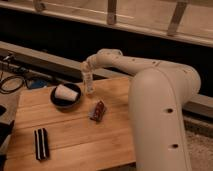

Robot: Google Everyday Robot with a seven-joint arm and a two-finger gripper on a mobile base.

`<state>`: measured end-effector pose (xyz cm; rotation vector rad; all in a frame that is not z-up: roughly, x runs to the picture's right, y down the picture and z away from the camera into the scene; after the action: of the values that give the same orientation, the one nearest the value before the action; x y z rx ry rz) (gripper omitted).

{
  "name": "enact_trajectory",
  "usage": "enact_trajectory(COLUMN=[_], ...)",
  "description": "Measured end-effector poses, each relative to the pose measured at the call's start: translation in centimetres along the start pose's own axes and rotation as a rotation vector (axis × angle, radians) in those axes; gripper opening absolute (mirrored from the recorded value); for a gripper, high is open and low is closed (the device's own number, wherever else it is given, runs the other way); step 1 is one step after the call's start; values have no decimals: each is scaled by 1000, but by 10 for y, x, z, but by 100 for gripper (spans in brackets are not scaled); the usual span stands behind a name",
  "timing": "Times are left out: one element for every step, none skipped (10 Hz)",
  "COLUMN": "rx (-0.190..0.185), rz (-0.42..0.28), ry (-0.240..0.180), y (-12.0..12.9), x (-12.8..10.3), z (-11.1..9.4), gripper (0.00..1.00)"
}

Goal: Stand the bottle upright

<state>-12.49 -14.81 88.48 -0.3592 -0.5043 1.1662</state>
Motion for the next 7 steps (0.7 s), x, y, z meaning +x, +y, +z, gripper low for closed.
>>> enact_trajectory(rx=[14, 28, 43, 52, 59, 66, 74], rz=[-24, -42, -60, -67, -67, -53, -39], ry=[22, 28, 30, 26, 15, -10, -32], y=[2, 1, -2, -4, -7, -11, -16], x=[1, 0, 0, -1, -2, -3, -4], z=[4, 5, 5, 5, 5, 3, -1], gripper=[0, 0, 0, 0, 0, 0, 0])
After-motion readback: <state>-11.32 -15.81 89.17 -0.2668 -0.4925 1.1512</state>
